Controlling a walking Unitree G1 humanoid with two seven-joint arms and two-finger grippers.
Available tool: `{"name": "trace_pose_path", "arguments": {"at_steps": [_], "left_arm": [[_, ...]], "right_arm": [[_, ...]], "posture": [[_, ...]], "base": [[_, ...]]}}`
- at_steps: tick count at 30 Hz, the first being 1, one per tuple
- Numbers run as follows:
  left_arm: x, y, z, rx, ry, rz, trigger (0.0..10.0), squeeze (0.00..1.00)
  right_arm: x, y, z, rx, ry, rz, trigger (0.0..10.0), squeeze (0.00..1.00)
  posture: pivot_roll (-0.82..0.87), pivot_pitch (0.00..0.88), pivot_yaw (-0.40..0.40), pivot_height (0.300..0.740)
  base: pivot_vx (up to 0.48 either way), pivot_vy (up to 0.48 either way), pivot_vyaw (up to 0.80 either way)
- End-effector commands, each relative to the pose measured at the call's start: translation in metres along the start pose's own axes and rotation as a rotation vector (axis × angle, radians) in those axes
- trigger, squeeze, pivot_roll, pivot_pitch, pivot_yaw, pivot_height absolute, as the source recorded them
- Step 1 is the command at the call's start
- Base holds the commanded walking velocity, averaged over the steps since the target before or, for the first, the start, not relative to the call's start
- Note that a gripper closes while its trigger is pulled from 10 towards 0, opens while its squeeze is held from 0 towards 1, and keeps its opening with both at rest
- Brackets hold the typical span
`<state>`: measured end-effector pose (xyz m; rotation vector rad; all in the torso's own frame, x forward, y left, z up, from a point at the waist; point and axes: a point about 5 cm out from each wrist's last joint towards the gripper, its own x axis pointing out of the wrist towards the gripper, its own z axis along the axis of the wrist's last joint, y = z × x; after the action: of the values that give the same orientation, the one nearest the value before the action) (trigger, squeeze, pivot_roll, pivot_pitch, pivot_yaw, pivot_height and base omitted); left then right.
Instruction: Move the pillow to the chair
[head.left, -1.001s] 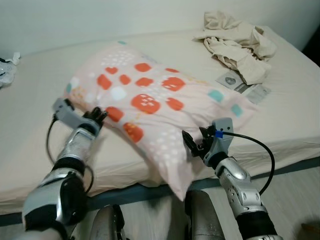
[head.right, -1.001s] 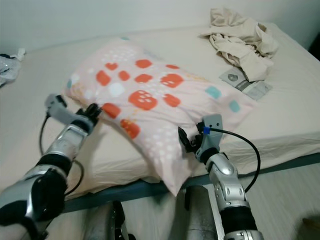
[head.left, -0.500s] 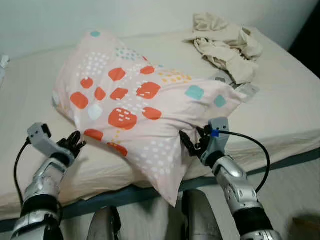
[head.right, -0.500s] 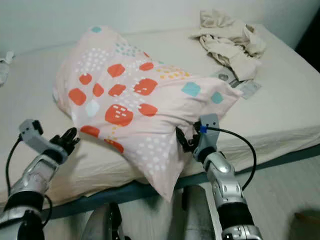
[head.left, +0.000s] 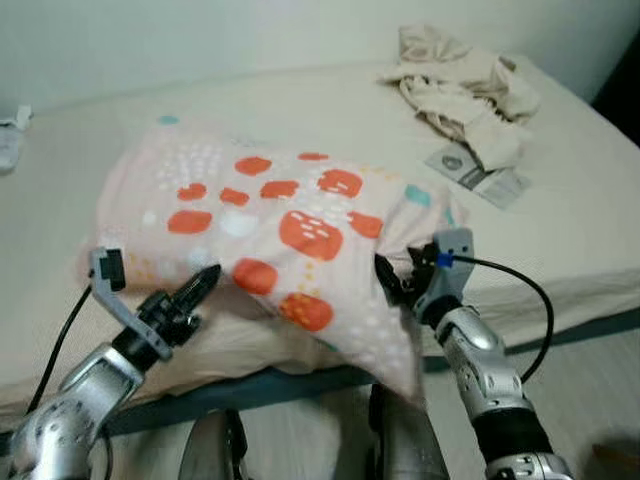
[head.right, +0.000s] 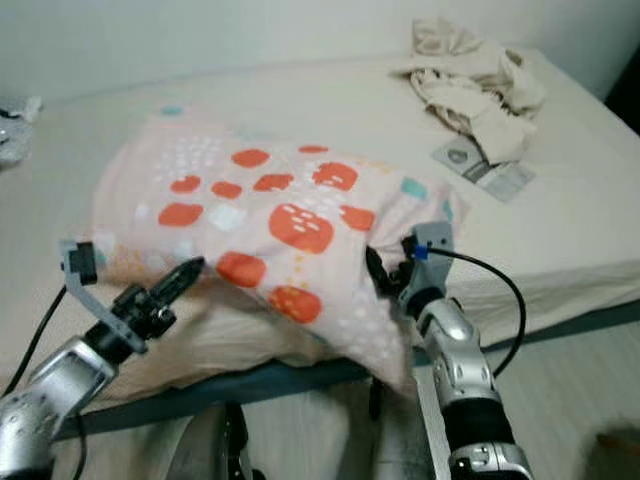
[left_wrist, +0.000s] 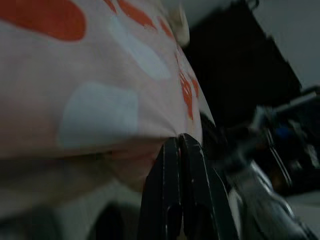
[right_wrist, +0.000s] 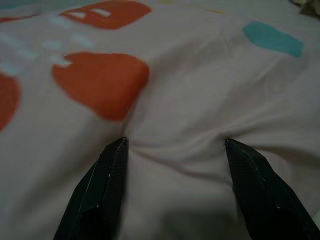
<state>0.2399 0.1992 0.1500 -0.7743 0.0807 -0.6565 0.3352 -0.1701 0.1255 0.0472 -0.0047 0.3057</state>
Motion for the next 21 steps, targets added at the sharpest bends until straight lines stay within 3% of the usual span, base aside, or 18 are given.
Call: {"name": "trace_pose_path", "arguments": {"at_steps": [1, 8, 9, 10, 11, 14, 15, 21], "left_arm": [[-0.006, -0.018, -0.006, 0.009, 0.071, -0.087, 0.0, 0.0], [-0.01, -0.013, -0.014, 0.053, 0.085, 0.032, 0.2, 0.0], [-0.008, -0.011, -0.014, 0.072, 0.081, 0.062, 2.0, 0.0], [-0.005, -0.007, -0.014, 0.116, 0.08, 0.114, 7.9, 0.0], [-0.002, -0.004, -0.014, 0.144, 0.074, 0.151, 10.0, 0.0], [0.0, -0.002, -0.011, 0.169, 0.053, 0.193, 10.0, 0.0], [0.0, 0.003, -0.007, 0.159, 0.018, 0.226, 10.0, 1.0], [0.0, 0.021, 0.015, 0.151, -0.093, 0.344, 10.0, 1.0]], "right_arm": [[-0.001, 0.006, -0.011, 0.012, 0.035, 0.023, 10.0, 0.0], [0.0, 0.005, -0.012, 0.011, 0.036, 0.021, 10.0, 0.0], [0.0, 0.005, -0.012, 0.011, 0.037, 0.022, 10.0, 0.0], [0.0, 0.006, -0.012, 0.011, 0.037, 0.023, 10.0, 0.0], [0.0, 0.006, -0.013, 0.009, 0.037, 0.024, 10.0, 0.0], [0.0, 0.007, -0.012, 0.008, 0.036, 0.026, 10.0, 0.0], [0.0, 0.006, -0.012, 0.006, 0.033, 0.025, 10.0, 0.0], [-0.003, -0.002, -0.007, 0.016, 0.005, -0.008, 10.0, 0.0]], "posture": [[-0.03, 0.192, 0.043, 0.592], [-0.02, 0.189, 0.039, 0.592], [-0.02, 0.188, 0.038, 0.592], [-0.02, 0.188, 0.038, 0.592], [-0.02, 0.188, 0.038, 0.592], [-0.02, 0.188, 0.038, 0.592], [-0.03, 0.18, 0.042, 0.592], [-0.03, 0.18, 0.042, 0.592]], "base": [[0.0, 0.0, 0.0], [0.0, 0.0, 0.0], [0.0, 0.0, 0.0], [0.0, 0.0, 0.0], [0.0, 0.0, 0.0], [0.0, 0.0, 0.0], [0.0, 0.0, 0.0], [0.0, 0.0, 0.0]]}}
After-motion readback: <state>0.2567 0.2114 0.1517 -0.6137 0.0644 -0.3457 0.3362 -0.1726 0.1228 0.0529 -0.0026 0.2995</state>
